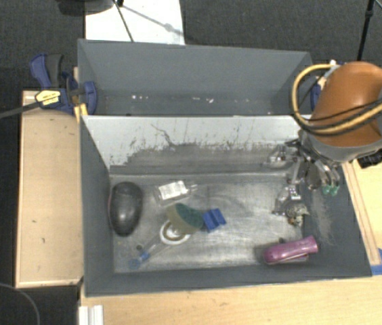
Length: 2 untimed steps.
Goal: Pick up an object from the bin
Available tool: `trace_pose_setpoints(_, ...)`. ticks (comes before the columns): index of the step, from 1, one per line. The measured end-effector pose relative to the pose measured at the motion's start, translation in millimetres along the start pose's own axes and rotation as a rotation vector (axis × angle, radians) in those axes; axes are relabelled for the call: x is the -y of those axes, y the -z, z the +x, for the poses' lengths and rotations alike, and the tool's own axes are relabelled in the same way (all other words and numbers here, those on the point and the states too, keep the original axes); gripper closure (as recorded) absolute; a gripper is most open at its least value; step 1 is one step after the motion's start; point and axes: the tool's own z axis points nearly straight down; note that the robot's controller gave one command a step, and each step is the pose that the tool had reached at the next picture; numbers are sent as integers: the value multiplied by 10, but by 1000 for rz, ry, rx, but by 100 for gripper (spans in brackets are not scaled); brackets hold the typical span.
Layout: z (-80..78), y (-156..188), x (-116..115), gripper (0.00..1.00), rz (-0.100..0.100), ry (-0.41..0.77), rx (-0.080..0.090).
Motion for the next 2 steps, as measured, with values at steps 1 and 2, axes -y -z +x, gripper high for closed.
trace_pose_setpoints(1, 478, -347, -898, 0, -4, 182, -5)
trace_pose_setpoints(2, 344, -969, -1320, 0, -1, 264, 3)
